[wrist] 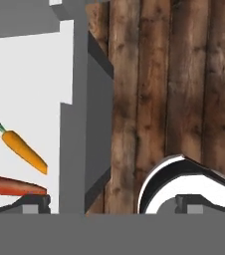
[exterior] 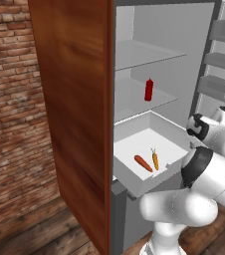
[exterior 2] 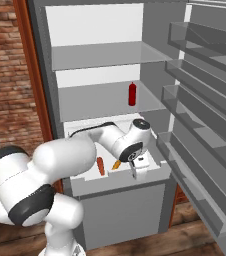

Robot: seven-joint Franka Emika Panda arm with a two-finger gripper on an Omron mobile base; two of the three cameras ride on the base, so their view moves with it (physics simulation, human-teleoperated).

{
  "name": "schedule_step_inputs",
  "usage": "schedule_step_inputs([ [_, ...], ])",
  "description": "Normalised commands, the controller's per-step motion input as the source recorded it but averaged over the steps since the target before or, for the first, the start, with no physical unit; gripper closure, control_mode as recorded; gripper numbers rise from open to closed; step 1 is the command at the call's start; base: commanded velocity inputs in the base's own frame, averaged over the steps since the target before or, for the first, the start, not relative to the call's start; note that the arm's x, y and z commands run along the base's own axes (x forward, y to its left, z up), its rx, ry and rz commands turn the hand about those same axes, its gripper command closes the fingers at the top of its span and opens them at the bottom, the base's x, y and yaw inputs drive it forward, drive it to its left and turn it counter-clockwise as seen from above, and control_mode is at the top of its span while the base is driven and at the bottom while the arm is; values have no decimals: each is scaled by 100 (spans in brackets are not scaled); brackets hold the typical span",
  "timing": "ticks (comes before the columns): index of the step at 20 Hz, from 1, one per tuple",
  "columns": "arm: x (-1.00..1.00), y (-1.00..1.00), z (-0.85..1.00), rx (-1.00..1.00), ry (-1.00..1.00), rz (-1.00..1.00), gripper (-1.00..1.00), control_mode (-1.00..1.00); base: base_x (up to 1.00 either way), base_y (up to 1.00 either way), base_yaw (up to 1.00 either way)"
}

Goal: Place the carrots inside the fridge drawer. Close the drawer after placing the vegetables.

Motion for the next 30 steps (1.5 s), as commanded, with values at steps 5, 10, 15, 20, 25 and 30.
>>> schedule_step_inputs([
  [5,0,-16,-48,0,1,-5,-100,-100,0,0,0],
  [10,2,-13,-63,0,0,0,-100,-100,0,0,0],
  [15,0,-17,-64,0,0,0,-100,-100,0,0,0],
  [20,11,-2,-50,0,0,0,-100,-100,0,0,0],
  [25,29,0,-31,0,0,0,-100,-100,0,0,0],
  [30,35,0,-5,2,0,1,-100,-100,0,0,0],
])
